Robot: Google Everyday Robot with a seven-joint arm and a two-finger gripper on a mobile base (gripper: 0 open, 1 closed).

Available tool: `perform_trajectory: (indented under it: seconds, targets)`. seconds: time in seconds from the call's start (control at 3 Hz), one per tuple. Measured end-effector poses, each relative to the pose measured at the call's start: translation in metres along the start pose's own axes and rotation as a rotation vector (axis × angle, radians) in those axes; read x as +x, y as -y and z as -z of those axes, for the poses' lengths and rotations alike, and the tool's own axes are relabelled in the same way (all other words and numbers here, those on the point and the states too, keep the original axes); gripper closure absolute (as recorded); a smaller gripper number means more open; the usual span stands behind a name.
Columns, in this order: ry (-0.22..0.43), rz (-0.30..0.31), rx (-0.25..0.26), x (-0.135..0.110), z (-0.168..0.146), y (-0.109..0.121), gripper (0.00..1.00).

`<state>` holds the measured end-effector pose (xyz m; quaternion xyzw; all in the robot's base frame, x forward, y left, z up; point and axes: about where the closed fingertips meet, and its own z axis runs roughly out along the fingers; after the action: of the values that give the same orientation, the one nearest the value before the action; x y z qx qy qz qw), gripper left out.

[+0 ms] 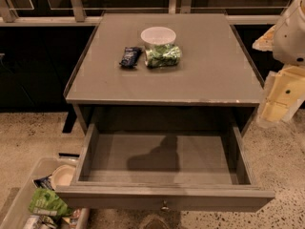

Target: Close top drawer

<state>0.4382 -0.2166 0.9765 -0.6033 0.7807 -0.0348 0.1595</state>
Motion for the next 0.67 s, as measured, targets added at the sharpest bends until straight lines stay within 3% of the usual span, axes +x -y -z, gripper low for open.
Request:
perform_trajectory:
  seconds: [0.33,0.67]
  targets:
    - [0.008,-0.009,0.012,0.006,0.003,0.000,0.00]
    - [0.046,-0.053,0.036,0.040,0.005,-0.006,0.00]
